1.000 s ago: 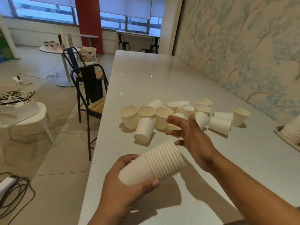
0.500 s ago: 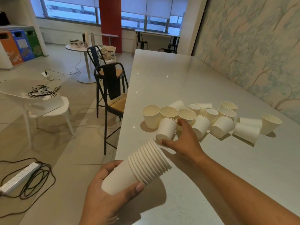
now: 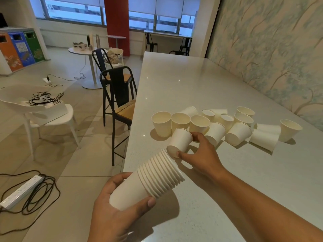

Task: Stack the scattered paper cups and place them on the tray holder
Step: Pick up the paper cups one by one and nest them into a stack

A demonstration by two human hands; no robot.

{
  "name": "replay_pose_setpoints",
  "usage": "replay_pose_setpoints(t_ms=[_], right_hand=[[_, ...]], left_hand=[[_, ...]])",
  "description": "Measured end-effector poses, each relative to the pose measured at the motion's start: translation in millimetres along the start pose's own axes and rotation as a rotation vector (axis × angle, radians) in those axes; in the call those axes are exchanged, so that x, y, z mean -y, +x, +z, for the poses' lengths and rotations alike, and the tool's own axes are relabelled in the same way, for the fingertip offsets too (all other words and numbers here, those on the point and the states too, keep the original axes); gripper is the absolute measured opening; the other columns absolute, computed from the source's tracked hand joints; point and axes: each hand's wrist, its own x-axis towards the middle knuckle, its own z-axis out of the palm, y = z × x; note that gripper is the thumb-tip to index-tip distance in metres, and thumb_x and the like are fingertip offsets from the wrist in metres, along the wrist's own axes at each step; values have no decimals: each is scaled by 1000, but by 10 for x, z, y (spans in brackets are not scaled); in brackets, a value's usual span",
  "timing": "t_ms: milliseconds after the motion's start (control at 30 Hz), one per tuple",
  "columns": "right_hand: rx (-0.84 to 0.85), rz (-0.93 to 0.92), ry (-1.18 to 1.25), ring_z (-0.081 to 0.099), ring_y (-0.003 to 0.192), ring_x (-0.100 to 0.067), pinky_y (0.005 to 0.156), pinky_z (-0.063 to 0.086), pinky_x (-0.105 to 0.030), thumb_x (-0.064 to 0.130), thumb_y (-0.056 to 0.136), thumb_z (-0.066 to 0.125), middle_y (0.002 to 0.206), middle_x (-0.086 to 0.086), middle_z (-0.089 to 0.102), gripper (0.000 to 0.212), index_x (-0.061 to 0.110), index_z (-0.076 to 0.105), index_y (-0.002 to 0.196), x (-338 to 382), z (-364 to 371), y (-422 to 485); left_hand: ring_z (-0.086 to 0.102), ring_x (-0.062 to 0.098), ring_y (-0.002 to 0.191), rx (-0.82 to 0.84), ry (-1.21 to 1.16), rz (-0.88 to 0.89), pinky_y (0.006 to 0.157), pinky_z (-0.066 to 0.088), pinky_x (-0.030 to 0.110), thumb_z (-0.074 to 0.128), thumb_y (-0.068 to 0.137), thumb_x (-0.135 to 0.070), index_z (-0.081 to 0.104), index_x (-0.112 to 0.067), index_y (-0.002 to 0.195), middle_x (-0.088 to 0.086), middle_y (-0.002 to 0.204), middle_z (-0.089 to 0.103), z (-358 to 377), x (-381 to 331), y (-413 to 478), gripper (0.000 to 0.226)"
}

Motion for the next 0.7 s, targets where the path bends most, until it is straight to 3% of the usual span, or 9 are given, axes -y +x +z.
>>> replay_pose_setpoints(t_ms=[67,200,433,600,700], right_hand=[[-1,5,4,54,111,-11,91,47,-32,45,67,85,126,13,55,75,33,46,130,28,-83,-99],[-24,-16,136,63,98,-4,71,60,-36,55,63,84,124,16,59,72,39,49,124,149,-375,-373],[62,-139,207,53,117,10,80,51,-14,63,59,82,127,36,52,74,62,41,121,406,-629,-860],[98,-125,235,39,121,25,81,39,4,77,63,72,132,53,35,87,69,22,133,449,-615,-1121],[67,-78,224,41,119,24,89,40,-9,82,64,64,137,50,33,87,68,20,137,435,-677,-1251]], left_hand=[[67,-5,66,4,6,6,58,52,20,88,12,-37,71,-50,80,-22,86,74,-7,13,-1,71],[68,-3,67,22,8,23,53,54,20,89,14,-38,71,-47,84,-20,86,74,-16,7,-22,73],[69,0,71,94,19,32,50,55,14,91,15,-40,71,-42,87,-20,88,72,124,-60,-61,75],[69,13,74,128,7,-7,53,54,23,92,15,-41,72,-38,87,-7,86,72,281,-63,-58,74],[68,19,78,146,-4,2,53,54,26,92,17,-42,71,-43,85,-4,90,70,410,-79,-69,71]])
